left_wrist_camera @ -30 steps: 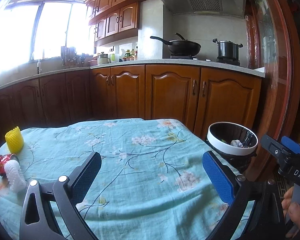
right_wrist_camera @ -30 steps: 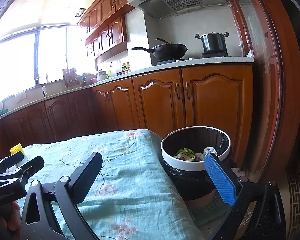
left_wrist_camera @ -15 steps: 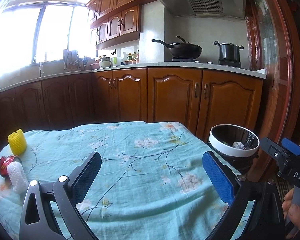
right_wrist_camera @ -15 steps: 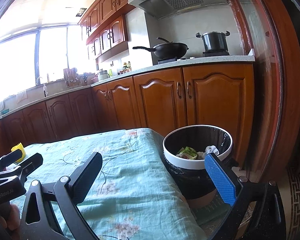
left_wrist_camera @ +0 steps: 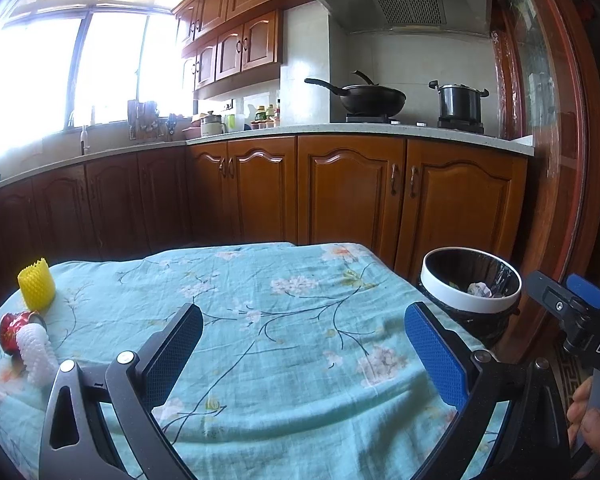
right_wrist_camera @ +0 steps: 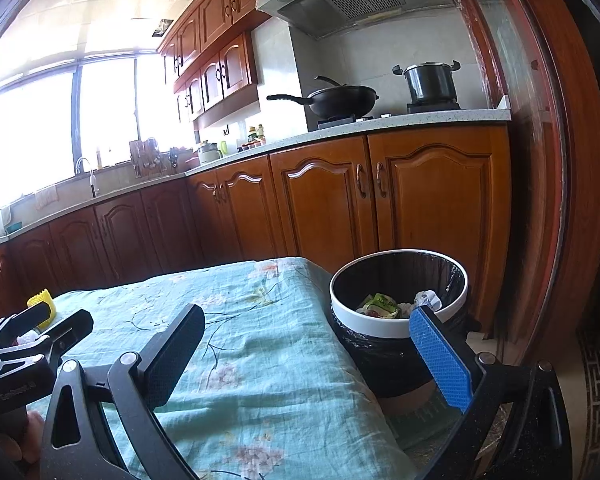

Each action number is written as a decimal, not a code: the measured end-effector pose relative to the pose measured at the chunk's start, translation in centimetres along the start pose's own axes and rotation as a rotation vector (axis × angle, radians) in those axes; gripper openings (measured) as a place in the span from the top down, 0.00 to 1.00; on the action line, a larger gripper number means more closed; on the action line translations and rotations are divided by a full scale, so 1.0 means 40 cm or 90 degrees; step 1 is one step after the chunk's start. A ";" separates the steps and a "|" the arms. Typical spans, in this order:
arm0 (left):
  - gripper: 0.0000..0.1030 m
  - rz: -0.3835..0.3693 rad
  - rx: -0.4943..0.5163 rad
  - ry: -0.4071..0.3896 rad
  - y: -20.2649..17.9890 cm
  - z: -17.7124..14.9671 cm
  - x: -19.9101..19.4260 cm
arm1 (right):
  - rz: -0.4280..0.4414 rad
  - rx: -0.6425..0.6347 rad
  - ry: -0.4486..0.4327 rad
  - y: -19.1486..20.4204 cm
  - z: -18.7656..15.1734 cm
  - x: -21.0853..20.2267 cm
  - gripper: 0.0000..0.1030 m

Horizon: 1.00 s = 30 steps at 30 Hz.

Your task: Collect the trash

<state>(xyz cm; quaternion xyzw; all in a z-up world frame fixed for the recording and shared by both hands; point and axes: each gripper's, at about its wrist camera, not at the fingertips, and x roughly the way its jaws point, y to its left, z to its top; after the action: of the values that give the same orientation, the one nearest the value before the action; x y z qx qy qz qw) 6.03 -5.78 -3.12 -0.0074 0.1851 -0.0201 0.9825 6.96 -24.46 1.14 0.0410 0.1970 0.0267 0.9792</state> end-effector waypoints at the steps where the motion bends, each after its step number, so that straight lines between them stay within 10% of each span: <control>1: 0.01 -0.001 0.000 0.000 0.000 0.000 0.000 | 0.000 0.000 -0.001 0.001 0.000 -0.001 0.00; 30: 0.01 -0.009 0.005 -0.003 -0.003 -0.006 0.001 | 0.000 -0.002 -0.004 0.009 0.005 -0.012 0.00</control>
<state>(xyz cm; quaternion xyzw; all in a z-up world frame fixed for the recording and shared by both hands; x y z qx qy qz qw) 6.00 -5.90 -3.35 -0.0050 0.1829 -0.0274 0.9827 6.58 -24.16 1.53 0.0394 0.1936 0.0273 0.9799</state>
